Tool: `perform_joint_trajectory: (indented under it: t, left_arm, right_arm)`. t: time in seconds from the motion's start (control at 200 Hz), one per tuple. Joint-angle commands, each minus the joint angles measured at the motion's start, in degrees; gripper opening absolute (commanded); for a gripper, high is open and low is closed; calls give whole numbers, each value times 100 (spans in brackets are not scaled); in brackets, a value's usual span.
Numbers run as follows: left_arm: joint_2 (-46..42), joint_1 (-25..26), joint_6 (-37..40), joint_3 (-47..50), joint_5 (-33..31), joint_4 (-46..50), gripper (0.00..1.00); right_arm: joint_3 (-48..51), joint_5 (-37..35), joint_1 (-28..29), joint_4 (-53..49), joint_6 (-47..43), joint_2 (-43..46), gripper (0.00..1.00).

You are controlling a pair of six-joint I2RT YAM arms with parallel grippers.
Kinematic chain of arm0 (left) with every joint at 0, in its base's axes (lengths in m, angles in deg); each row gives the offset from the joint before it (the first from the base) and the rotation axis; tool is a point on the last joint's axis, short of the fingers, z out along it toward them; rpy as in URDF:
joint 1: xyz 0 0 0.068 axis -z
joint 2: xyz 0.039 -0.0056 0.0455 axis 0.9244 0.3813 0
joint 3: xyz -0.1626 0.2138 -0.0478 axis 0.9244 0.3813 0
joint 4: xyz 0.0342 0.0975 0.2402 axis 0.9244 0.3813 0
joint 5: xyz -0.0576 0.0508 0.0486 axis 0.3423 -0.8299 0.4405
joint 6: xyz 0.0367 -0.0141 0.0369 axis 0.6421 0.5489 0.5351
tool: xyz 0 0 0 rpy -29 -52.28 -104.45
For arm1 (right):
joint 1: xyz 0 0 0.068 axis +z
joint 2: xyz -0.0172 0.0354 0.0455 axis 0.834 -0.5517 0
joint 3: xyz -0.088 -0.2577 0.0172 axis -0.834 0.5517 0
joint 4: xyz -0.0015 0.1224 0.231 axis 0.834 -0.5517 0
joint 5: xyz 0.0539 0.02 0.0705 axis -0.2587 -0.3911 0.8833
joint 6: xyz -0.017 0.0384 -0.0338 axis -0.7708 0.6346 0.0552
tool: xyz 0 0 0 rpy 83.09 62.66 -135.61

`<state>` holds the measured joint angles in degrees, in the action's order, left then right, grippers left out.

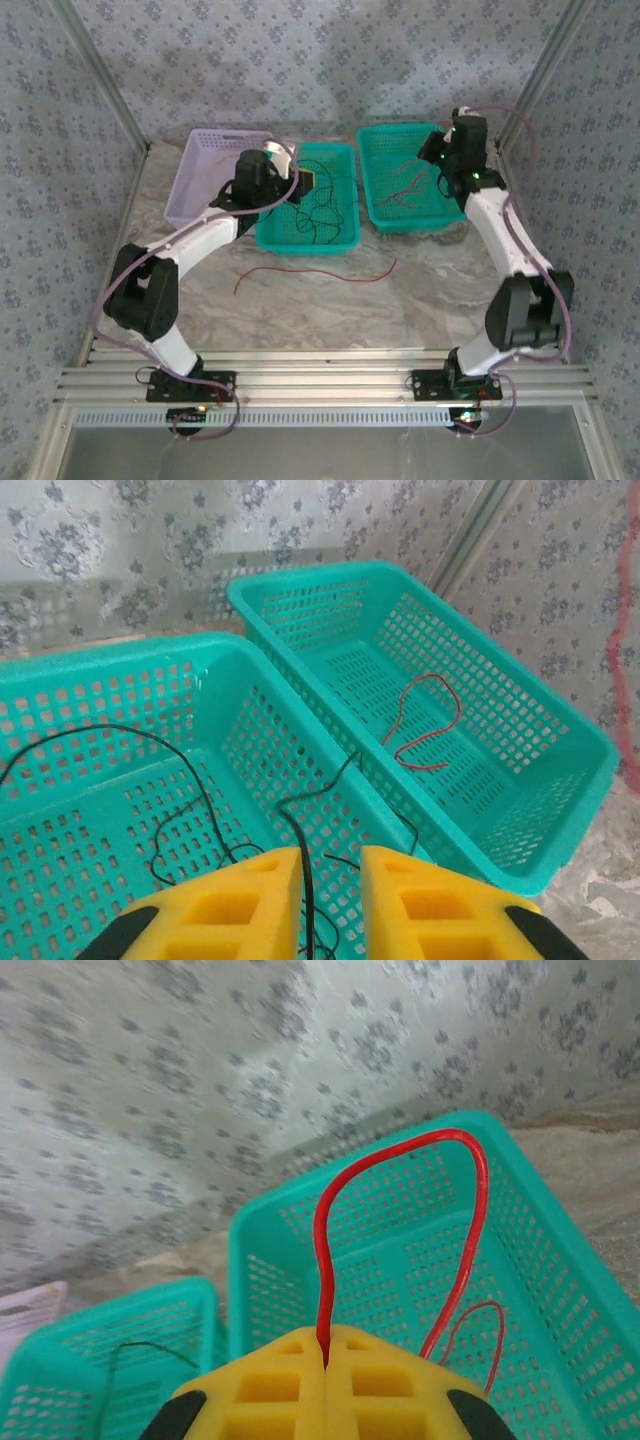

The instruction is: Untangle the cables

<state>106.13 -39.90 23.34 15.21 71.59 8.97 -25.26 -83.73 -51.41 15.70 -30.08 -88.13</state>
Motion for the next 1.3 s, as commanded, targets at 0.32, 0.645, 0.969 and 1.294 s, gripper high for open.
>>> perform_joint_trajectory:
  t: [0.32, 0.645, 0.969, 1.294]
  left_arm:
    - [-392, 274, 5, 271, -425, 242, 32]
    - [-579, 300, -128, 603, -570, 282, 48]
    - [479, 300, -314, -189, -56, 293, 67]
    - [1875, 301, 393, -1849, -263, 1465, 70]
  right_arm:
    - [-1945, -374, -135, -1212, -157, -2139, 0]
    - [-2588, -519, -73, -2111, -255, -2769, 9]
    - [-1663, -259, 327, -1401, -458, -1520, 65]
    - [703, -104, 1007, -397, -86, 1065, 73]
